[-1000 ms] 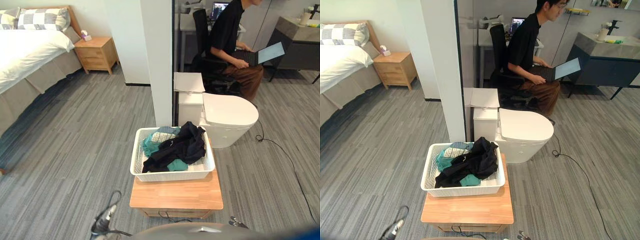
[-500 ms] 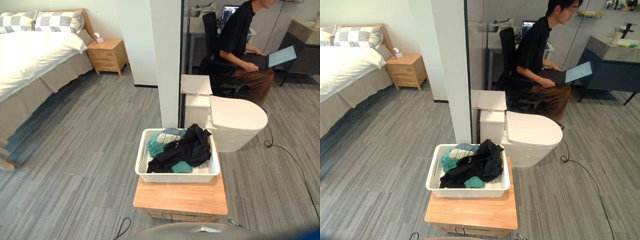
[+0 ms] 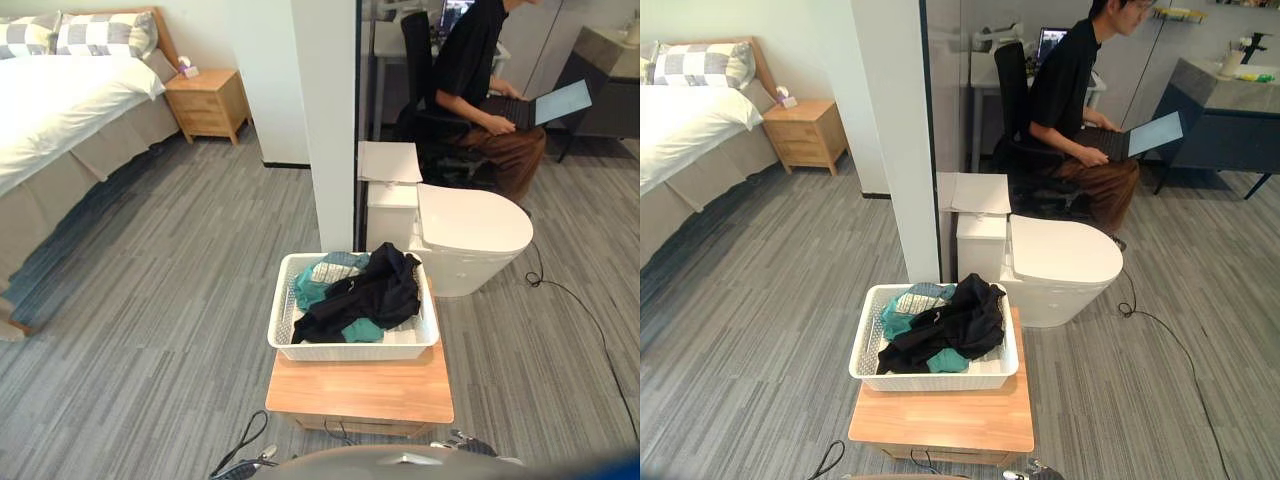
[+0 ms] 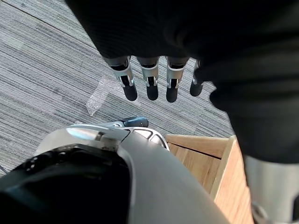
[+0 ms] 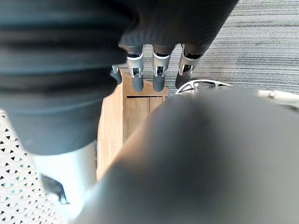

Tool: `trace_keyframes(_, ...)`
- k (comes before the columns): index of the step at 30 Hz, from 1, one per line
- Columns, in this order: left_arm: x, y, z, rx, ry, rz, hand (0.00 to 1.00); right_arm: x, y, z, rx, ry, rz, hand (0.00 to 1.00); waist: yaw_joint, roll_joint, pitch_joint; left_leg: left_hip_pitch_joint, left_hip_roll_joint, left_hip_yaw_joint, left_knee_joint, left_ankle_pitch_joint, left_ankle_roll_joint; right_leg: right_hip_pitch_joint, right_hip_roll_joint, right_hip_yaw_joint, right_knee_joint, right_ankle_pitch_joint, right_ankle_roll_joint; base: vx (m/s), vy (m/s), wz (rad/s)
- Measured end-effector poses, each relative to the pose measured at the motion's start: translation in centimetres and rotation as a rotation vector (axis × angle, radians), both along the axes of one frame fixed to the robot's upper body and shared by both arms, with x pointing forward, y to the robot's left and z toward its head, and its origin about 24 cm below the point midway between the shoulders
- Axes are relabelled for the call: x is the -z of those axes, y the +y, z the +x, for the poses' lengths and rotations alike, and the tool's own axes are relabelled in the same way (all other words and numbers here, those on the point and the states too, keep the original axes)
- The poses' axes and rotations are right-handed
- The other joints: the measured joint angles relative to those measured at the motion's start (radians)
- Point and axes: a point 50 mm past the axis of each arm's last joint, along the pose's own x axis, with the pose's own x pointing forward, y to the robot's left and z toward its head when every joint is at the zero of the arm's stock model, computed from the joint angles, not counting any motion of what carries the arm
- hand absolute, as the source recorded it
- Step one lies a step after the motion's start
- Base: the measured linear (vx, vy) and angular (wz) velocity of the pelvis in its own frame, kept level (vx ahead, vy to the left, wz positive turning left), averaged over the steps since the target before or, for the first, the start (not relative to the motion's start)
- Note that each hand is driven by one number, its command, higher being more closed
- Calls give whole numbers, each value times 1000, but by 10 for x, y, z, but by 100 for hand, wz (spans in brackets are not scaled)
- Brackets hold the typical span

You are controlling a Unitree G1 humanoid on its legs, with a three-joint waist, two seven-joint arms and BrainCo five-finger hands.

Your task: Tidy the bed and pick cloth on bed and put in laundry

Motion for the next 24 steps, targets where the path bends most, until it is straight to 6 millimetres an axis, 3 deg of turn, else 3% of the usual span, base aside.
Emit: trace_keyframes(24, 1, 0, -1, -9, 1, 20, 0, 0, 0, 2, -1, -5, -4, 0, -5, 4, 7, 4, 0, 5, 0, 0, 0, 1, 0, 7, 0, 0, 0, 0, 0, 0)
